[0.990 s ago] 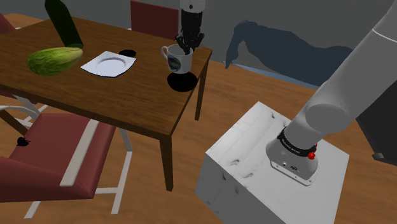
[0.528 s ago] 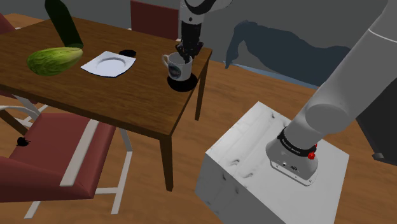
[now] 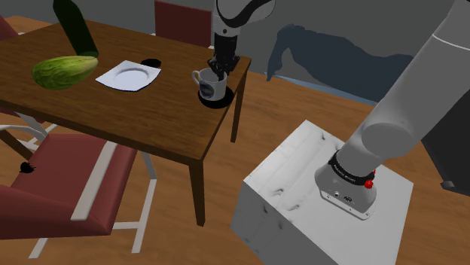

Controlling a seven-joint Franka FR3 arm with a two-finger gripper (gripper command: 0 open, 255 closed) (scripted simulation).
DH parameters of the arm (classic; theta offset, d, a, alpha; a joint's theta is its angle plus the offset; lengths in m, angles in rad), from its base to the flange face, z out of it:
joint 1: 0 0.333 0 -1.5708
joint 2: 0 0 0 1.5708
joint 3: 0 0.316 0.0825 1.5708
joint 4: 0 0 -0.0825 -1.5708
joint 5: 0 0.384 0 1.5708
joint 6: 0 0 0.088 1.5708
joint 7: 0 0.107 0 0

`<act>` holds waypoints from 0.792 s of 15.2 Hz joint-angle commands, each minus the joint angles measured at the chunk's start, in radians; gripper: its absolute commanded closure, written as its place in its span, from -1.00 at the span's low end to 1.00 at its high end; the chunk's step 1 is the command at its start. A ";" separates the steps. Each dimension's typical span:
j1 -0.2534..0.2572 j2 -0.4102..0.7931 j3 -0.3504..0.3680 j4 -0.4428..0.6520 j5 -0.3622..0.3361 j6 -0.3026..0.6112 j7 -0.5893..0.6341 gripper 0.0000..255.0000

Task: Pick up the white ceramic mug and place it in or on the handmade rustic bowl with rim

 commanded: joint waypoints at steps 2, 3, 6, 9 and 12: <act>0.000 0.000 0.000 -0.001 0.000 0.001 0.000 1.00; 0.000 0.000 0.000 -0.001 0.000 0.001 0.000 1.00; 0.000 0.000 0.000 0.000 0.000 0.001 0.000 -1.00; 0.000 0.000 0.000 0.000 0.000 0.001 0.000 -1.00; -0.004 -0.037 -0.003 0.061 0.004 -0.098 -0.004 -1.00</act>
